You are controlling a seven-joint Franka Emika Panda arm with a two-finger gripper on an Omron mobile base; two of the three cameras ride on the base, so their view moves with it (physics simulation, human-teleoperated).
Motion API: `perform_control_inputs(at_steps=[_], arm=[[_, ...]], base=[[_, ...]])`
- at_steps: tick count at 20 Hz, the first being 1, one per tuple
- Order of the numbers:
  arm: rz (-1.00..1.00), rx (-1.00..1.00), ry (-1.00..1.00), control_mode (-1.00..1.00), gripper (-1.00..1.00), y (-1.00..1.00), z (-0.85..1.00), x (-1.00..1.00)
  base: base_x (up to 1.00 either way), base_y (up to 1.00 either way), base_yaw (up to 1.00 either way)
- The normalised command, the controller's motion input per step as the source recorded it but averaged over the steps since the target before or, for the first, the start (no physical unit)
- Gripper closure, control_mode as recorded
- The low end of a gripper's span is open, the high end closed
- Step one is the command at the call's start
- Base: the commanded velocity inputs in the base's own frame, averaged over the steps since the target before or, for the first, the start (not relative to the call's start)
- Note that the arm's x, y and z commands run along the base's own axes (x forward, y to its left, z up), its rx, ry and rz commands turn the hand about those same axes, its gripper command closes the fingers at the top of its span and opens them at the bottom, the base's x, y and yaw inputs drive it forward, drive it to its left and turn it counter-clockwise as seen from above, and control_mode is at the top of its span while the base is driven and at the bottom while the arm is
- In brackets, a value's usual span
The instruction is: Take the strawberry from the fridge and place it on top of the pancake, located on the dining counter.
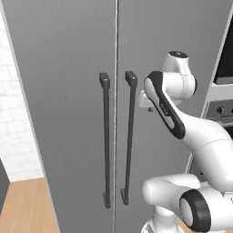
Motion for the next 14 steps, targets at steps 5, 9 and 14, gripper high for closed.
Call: perform_control_inputs(at_steps=[5, 9, 14], arm=[[0.0, 0.0, 0.0, 1.0, -1.0, 0.0, 0.0, 0.0], [0.0, 0.0, 0.0, 1.0, -1.0, 0.0, 0.0, 0.0], [0.0, 0.0, 0.0, 1.0, -1.0, 0.0, 0.0, 0.0]], base=[[-0.1, 0.0, 0.0], [-0.56, 0.0, 0.0], [-0.44, 0.09, 0.0]])
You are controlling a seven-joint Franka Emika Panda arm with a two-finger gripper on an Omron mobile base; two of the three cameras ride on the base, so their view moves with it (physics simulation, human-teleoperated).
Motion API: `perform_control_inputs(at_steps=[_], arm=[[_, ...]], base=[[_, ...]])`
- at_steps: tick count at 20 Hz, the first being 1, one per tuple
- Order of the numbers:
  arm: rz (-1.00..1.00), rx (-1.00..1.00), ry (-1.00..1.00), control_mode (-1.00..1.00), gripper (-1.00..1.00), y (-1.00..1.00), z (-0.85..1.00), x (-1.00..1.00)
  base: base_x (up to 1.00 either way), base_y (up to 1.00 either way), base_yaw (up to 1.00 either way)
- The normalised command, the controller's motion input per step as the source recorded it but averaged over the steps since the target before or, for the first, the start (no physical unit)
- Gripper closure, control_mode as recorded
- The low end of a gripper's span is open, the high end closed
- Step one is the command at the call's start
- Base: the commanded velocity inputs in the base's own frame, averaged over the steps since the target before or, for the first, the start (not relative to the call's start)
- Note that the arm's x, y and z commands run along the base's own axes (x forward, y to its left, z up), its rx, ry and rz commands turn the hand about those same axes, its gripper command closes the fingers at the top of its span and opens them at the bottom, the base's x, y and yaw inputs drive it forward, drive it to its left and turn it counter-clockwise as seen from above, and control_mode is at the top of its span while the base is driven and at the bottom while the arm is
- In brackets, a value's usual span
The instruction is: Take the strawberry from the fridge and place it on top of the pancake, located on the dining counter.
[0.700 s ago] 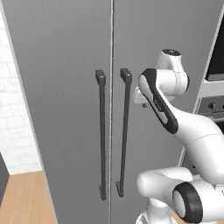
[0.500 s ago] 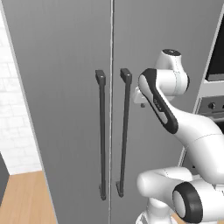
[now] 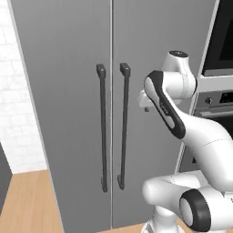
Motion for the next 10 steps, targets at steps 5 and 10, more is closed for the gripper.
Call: perform_control_inputs(at_steps=[5, 10], arm=[[0.0, 0.0, 0.0, 1.0, -1.0, 0.0, 0.0, 0.0], [0.0, 0.0, 0.0, 1.0, -1.0, 0.0, 0.0, 0.0]], base=[[-0.02, 0.56, -0.05], [-0.07, 0.49, -0.11]])
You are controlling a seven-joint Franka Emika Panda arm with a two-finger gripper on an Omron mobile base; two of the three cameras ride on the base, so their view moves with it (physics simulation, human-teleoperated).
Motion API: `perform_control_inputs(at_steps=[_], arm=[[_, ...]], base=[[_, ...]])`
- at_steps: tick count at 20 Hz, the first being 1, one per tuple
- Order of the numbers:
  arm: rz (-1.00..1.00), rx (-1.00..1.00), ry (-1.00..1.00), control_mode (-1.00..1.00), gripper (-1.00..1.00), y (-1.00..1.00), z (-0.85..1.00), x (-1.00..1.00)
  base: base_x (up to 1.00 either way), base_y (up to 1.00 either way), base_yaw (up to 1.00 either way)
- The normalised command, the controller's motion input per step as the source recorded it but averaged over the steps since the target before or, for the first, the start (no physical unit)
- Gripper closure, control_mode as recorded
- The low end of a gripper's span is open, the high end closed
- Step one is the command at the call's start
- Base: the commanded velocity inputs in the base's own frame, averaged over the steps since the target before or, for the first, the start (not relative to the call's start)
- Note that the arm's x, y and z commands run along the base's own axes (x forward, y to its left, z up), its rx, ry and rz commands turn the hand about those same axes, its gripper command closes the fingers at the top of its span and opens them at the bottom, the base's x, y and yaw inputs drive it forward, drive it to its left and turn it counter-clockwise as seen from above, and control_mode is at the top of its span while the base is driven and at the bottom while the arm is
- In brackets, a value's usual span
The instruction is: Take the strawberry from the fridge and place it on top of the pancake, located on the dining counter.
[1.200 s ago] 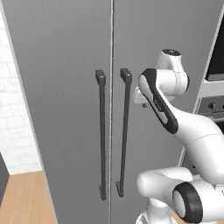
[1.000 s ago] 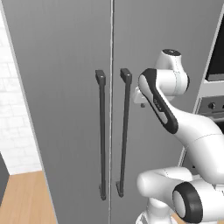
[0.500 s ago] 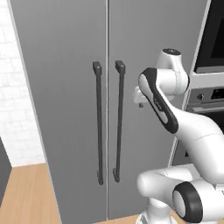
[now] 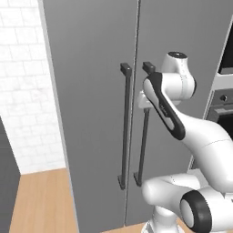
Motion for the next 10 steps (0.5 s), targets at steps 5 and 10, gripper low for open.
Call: perform_control_inputs(at_steps=[5, 10], arm=[[0.0, 0.0, 0.0, 1.0, -1.0, 0.0, 0.0, 0.0], [0.0, 0.0, 0.0, 1.0, -1.0, 0.0, 0.0, 0.0]], base=[[0.0, 0.32, -0.1], [0.0, 0.33, -0.04]])
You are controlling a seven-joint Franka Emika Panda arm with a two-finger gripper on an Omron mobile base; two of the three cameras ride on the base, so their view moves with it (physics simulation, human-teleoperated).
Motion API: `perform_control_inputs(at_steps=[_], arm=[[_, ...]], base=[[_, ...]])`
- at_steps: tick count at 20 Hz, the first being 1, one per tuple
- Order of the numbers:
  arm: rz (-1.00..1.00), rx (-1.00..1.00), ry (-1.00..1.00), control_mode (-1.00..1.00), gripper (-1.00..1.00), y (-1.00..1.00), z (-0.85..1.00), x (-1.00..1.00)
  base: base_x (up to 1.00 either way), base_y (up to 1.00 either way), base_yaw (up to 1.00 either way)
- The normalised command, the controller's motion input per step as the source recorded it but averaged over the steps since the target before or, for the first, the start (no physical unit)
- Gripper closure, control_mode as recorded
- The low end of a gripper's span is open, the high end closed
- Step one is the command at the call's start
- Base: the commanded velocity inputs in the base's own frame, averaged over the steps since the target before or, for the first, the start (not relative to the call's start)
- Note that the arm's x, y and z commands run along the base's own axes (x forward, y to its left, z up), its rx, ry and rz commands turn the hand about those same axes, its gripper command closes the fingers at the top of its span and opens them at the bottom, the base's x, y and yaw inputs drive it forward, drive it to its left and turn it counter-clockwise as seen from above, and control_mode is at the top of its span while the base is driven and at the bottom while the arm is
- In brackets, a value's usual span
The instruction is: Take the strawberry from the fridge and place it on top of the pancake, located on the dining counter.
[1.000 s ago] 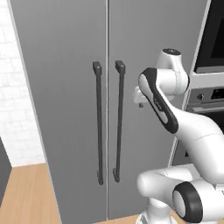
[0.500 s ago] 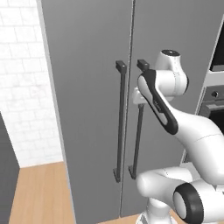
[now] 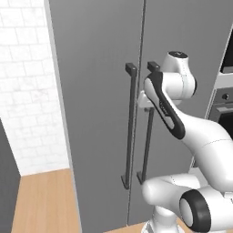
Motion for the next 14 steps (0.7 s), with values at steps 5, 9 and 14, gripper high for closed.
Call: perform_control_inputs(at_steps=[5, 9, 14], arm=[[0.0, 0.0, 0.0, 1.0, -1.0, 0.0, 0.0, 0.0], [0.0, 0.0, 0.0, 1.0, -1.0, 0.0, 0.0, 0.0], [0.0, 0.0, 0.0, 1.0, -1.0, 0.0, 0.0, 0.0]], base=[[0.0, 0.28, 0.02], [-0.04, -0.04, 0.0], [-0.39, -0.13, 0.0]])
